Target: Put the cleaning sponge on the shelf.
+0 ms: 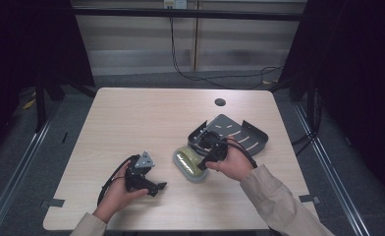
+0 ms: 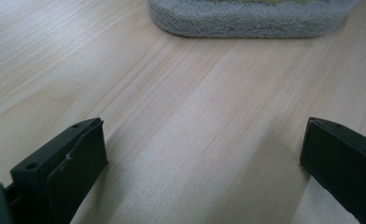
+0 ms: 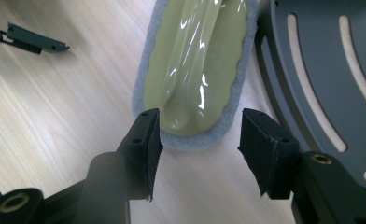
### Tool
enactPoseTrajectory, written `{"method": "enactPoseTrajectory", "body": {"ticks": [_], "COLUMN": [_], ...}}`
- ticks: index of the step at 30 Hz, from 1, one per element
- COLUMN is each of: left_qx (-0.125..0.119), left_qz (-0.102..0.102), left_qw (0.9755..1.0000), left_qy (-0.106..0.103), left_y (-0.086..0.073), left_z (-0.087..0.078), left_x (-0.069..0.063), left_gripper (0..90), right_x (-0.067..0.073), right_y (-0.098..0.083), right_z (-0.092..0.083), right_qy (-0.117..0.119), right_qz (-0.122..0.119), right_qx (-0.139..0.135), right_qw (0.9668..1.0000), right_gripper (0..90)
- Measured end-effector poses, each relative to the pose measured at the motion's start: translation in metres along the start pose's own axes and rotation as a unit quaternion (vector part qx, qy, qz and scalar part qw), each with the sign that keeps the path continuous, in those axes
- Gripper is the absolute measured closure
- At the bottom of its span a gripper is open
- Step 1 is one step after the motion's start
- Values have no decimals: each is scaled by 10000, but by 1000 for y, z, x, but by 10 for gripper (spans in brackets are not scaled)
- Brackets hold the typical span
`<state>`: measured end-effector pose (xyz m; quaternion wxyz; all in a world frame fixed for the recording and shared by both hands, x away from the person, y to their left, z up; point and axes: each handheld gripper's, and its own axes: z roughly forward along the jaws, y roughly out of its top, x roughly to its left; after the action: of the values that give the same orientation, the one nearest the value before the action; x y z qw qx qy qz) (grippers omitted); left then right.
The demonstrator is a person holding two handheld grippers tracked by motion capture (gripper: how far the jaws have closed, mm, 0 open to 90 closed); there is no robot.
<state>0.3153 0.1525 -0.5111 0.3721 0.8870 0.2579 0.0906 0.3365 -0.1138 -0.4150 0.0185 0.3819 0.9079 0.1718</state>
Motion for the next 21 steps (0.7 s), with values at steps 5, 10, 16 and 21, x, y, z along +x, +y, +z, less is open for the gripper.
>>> {"method": "enactPoseTrajectory", "body": {"ticks": [5, 10, 16, 21], "left_qx": [3, 3, 4, 4], "left_qz": [-4, -5, -5, -3], "left_qw": [10000, 10000, 10000, 10000], "left_qy": [-3, -2, -6, -2], "left_y": [0, 0, 0, 0], "left_z": [0, 0, 0, 0], "left_x": [0, 0, 0, 0], "left_gripper": [0, 0, 0, 0], "right_x": [1, 4, 1, 1], "right_y": [11, 19, 27, 32], "right_z": [2, 5, 6, 9], "right_qy": [7, -7, -12, 36], "right_qz": [-34, -70, 20, 172], "right_qx": [155, 304, 392, 436], "right_qw": [9999, 9995, 9992, 9989], "right_gripper": [504, 510, 522, 534]}}
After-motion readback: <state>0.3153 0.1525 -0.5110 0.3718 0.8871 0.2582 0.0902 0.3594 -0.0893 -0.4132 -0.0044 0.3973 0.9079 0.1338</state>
